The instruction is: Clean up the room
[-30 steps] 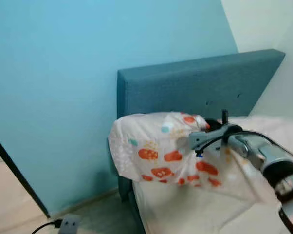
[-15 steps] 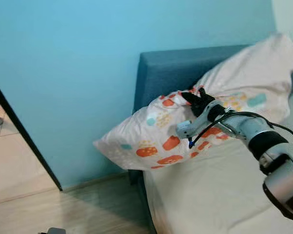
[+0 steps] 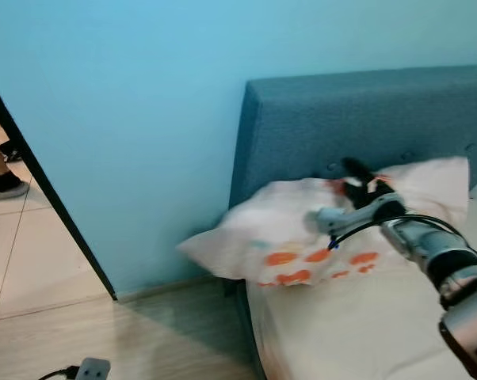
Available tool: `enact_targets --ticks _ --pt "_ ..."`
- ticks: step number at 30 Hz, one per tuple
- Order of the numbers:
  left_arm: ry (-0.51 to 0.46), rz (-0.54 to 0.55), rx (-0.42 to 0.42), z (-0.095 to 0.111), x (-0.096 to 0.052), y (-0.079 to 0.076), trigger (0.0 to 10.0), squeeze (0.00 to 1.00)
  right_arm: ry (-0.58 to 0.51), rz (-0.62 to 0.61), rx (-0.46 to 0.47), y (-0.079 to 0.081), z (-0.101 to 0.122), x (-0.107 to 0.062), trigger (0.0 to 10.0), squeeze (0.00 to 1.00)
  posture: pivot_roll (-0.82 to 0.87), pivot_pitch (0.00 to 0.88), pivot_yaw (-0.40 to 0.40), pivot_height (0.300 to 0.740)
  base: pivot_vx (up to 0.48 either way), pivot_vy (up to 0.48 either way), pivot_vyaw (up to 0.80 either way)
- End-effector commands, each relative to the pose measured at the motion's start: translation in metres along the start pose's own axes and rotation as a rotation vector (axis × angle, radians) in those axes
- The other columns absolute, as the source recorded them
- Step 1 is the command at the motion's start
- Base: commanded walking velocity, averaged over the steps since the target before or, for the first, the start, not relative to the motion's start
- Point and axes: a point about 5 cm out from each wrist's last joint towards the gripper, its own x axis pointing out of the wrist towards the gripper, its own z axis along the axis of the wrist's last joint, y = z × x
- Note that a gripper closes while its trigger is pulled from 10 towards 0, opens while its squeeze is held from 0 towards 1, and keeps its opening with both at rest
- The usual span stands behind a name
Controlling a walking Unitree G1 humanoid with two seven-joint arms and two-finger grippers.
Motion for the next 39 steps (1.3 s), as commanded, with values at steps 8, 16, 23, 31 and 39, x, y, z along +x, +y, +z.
enact_targets --ticks 8,16,23,31,39 --pt "-0.004 -0.049 -0.067 0.014 0.005 -0.013 10.0 0.0 0.314 0.145 0.21 0.038 -0.041 -0.039 10.0 1.0 0.04 0.095 -0.023 0.74 0.0 0.0 0.0" --pt "-0.016 -0.081 -0.096 0.025 0.008 -0.017 10.0 0.0 0.704 0.289 0.595 0.073 -0.069 -0.082 10.0 0.3 0.01 0.053 -0.01 0.74 0.0 0.0 0.0" --pt "-0.017 -0.101 -0.098 0.03 0.01 -0.019 10.0 0.0 0.884 0.3 1.33 0.105 -0.034 -0.092 10.0 0.0 -0.01 0.035 -0.006 0.74 0.0 0.0 0.0" --pt "-0.018 -0.112 -0.097 0.034 0.011 -0.02 10.0 0.0 0.949 0.281 2.049 0.116 0.027 -0.09 10.0 0.0 -0.02 0.023 -0.004 0.74 0.0 0.0 0.0" --pt "-0.01 -0.117 -0.098 0.033 0.011 -0.02 10.0 0.0 0.939 0.284 2.206 0.11 0.039 -0.094 10.0 0.0 -0.03 0.019 -0.008 0.74 0.0 0.0 0.0"
